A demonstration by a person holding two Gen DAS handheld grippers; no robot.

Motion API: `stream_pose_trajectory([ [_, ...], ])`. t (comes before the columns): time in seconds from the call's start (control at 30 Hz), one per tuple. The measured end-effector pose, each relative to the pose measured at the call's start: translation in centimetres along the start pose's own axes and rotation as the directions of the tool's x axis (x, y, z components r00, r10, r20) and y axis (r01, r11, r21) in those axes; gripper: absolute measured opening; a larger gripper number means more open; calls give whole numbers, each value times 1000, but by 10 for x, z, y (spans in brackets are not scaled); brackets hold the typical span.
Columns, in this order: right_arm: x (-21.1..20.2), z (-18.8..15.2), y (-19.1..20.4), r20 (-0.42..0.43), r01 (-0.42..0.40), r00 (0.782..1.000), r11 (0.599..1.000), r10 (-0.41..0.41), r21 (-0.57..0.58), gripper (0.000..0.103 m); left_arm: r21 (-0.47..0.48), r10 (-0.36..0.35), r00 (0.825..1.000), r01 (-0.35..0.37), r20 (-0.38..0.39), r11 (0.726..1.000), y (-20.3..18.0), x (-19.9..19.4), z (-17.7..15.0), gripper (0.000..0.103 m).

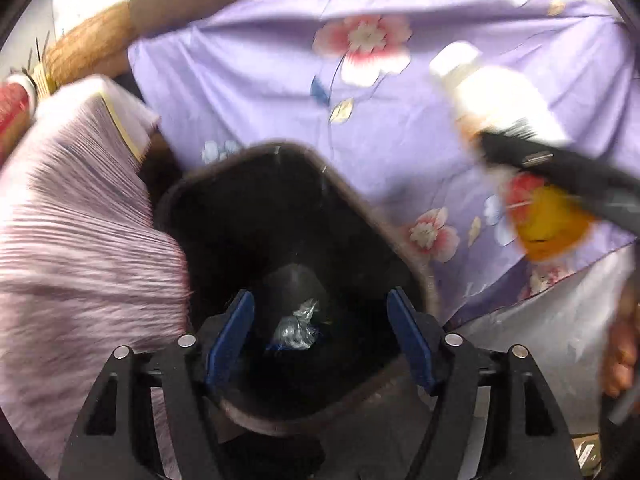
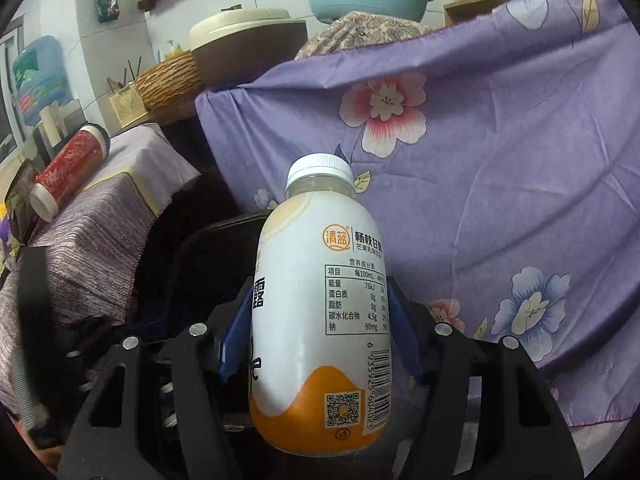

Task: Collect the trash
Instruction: 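Open both tools to drop the bottle and blue bag into the bin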

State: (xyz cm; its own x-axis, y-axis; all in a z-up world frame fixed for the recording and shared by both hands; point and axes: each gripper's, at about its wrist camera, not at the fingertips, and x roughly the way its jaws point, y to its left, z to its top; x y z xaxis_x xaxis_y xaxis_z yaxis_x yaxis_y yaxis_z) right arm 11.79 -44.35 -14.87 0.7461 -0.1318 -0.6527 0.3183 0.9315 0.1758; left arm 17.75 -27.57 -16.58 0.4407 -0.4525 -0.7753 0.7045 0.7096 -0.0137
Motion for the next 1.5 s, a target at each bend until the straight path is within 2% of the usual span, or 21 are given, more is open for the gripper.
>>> stream_pose_trajectory([
  [0.13, 15, 1, 2, -19, -13, 1000, 1000, 13, -1, 62, 14, 25, 995, -27, 101, 1000, -5, -47, -6, 76],
  [0.23, 32, 2, 12, -55, -55, 997, 998, 54, -13, 62, -15, 0, 986, 3, 166, 1000, -2, -82, -7, 81],
  [0.33, 54, 0, 38, -110, -105, 989, 993, 98, -59, 62, -55, 18, 970, -5, 243, 998, 6, -112, -5, 88],
  [0.4, 71, -3, 55, -160, -144, 979, 987, 130, -78, 62, -83, 38, 962, -16, 270, 996, 14, -126, -3, 89],
  [0.5, 101, -11, 80, -251, -166, 958, 981, 136, -102, 62, -111, 85, 958, -56, 274, 992, 24, -136, -2, 90],
  [0.7, 147, -26, 102, -383, -142, 919, 985, 93, -102, 62, -177, 167, 948, -122, 270, 977, 51, -154, -11, 92],
  [0.93, 171, -32, 115, -447, -118, 893, 987, 57, -111, 62, -258, 219, 943, -153, 250, 954, 80, -166, -25, 93],
  [1.07, 186, -39, 126, -495, -127, 868, 983, 44, -134, 63, -290, 246, 936, -170, 252, 942, 92, -174, -30, 93],
  [1.13, 189, -38, 133, -500, -119, 866, 980, 23, -162, 63, -301, 251, 934, -170, 256, 938, 95, -177, -32, 94],
  [1.17, 192, -39, 137, -507, -116, 862, 978, 13, -172, 64, -308, 254, 932, -170, 257, 936, 98, -180, -33, 95],
  [1.2, 194, -39, 139, -515, -114, 857, 979, 11, -170, 73, -311, 255, 932, -171, 257, 935, 99, -181, -35, 95],
  [1.23, 194, -40, 140, -517, -112, 856, 980, 13, -162, 84, -313, 259, 931, -173, 257, 934, 100, -183, -36, 95],
  [1.37, 184, -37, 147, -486, -124, 873, 980, 35, -153, 85, -323, 279, 924, -188, 262, 927, 106, -191, -41, 96],
  [1.5, 156, -28, 153, -420, -121, 907, 975, 32, -186, 85, -348, 299, 917, -199, 265, 916, 113, -201, -46, 97],
])
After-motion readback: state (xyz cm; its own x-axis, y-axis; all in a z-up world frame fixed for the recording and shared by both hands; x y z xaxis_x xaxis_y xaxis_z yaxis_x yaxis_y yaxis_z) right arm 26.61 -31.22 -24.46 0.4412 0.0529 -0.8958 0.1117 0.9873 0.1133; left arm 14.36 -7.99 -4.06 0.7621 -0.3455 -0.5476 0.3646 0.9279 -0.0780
